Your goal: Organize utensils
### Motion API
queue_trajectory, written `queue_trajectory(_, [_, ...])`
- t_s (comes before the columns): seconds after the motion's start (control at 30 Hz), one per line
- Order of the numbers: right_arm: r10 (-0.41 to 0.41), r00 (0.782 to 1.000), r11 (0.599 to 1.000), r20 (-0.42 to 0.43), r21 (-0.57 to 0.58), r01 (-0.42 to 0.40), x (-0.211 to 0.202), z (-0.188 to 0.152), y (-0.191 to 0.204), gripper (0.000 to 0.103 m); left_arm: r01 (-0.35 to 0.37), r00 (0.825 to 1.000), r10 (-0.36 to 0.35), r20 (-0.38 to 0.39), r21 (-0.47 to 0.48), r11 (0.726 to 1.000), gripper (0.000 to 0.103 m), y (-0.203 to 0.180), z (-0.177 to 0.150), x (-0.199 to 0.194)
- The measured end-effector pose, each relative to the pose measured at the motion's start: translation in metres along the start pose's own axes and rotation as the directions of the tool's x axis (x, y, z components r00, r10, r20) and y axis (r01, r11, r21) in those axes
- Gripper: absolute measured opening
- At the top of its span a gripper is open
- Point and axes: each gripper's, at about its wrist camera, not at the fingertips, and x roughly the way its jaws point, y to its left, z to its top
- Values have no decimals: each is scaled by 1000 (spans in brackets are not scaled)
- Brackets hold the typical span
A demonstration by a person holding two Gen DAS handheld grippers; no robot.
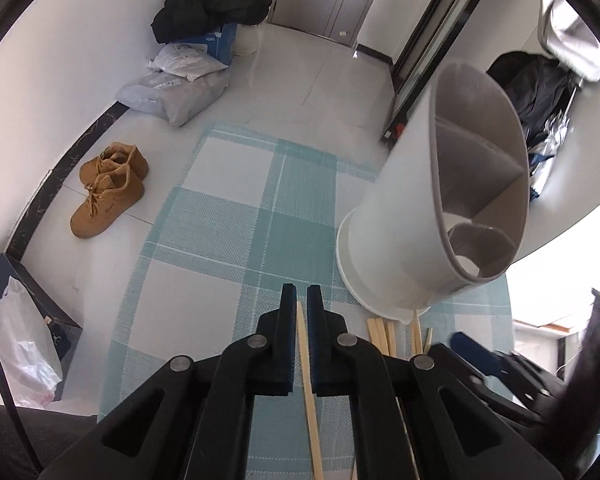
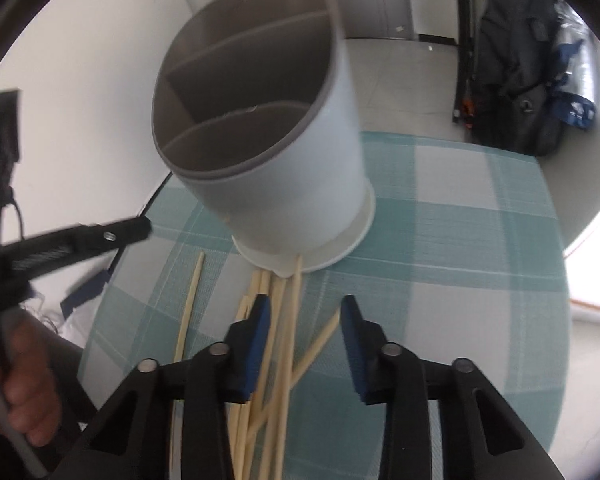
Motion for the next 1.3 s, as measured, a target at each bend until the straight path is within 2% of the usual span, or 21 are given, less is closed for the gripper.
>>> queue_trajectory(0.03, [-5,1000,1000,-5,-6,5,5,1,2,25,13,1000,-13,-1,-9,1000,1,4,2,-1])
queue_trajectory(0.17, [-11,1000,1000,-26,-24,10,21,2,5,20,52,998,-53,-19,-52,997,1,20,5,0])
queue_trajectory(0.2, [-21,999,999,-30,-32,20,24,2,6,13,50,998,-51,-23,-56,997,1,26,6,1])
queue_trajectory(0.23, [-25,999,999,-30,-31,24,25,2,6,7,50,998,-53,-35,-58,997,4,28,7,4])
queue_trajectory(0.27, [-17,1000,999,-25,-28,17,24,2,6,6,48,997,-51,-52,-61,997,10,31,6,7])
queue_trajectory(0.37, [-14,1000,1000,-8,-27,13,22,3,7,4,48,994,-56,-92,-87,995,24,40,3,14])
queue_trajectory(0.47, [-8,1000,1000,1,-4,8,16,5,1,3,32,992,-44,-121,-94,995,33,45,0,22])
queue_trajectory(0.67, [25,999,997,38,74,-28,0,4,-14,3,13,984,-26,-175,-73,997,34,39,-4,30])
queue_trajectory(0.87, [62,996,987,60,142,-70,-9,2,-29,3,-16,979,14,-201,-8,1000,35,28,-10,37])
queue_trajectory(0.93, [70,994,985,79,151,-82,-16,2,-32,3,-5,983,6,-184,6,1000,41,26,-11,36])
queue_trajectory(0.97, [75,993,984,93,157,-88,-19,2,-33,3,27,985,-25,-171,11,1000,42,24,-11,36])
queue_trajectory(1.03, [84,989,979,118,174,-104,-26,3,-39,3,42,982,-38,-183,16,999,43,22,-12,37])
queue_trajectory(1.2, [126,970,950,206,257,-178,-46,1,-60,3,-28,984,38,-173,61,998,48,8,-10,40])
queue_trajectory(1.3, [133,959,935,251,290,-206,-55,0,-71,3,-98,976,115,-184,97,990,48,-2,-12,41])
